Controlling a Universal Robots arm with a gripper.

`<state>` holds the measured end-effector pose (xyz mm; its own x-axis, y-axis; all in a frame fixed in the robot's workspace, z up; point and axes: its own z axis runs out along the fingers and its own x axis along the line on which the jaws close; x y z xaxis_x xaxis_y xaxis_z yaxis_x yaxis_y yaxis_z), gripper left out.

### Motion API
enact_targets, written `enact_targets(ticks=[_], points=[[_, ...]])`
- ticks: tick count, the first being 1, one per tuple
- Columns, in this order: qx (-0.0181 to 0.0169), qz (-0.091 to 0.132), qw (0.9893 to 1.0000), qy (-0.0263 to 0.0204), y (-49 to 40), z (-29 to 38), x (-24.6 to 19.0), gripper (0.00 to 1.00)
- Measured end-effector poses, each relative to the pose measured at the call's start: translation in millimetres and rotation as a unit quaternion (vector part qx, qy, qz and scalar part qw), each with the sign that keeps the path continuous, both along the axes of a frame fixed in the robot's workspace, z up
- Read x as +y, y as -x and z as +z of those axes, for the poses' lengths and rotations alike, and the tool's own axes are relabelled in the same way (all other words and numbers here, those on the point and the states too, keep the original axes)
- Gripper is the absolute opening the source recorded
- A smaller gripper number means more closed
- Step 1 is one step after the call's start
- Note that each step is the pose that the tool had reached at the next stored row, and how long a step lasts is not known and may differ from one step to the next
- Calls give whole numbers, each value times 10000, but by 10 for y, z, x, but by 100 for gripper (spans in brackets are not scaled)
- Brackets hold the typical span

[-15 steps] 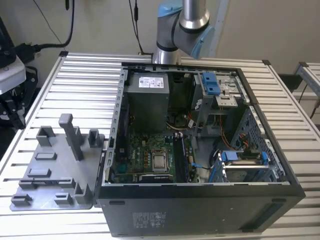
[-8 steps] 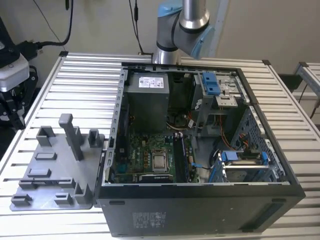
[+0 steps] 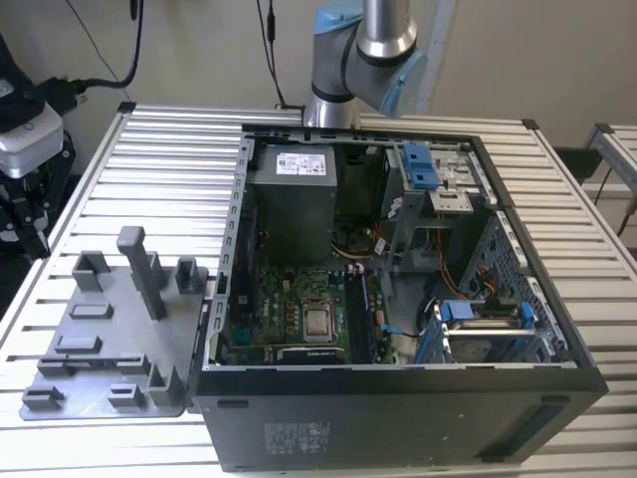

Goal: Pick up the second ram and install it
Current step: 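Pick up the second ram and move it above second insertion slot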

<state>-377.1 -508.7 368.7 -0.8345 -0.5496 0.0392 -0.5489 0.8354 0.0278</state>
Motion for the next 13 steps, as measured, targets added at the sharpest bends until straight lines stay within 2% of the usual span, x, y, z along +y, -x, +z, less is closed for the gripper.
enact_targets(ticks=[4, 6, 9, 13], points=[[-2, 209, 9998, 0, 4, -1, 0, 11], [-31, 347, 9994, -1, 5, -1, 1, 11], [-85, 527, 9986, -29, 4, -2, 0, 11], [-92, 755, 9971, -60, 6, -18, 1, 11]])
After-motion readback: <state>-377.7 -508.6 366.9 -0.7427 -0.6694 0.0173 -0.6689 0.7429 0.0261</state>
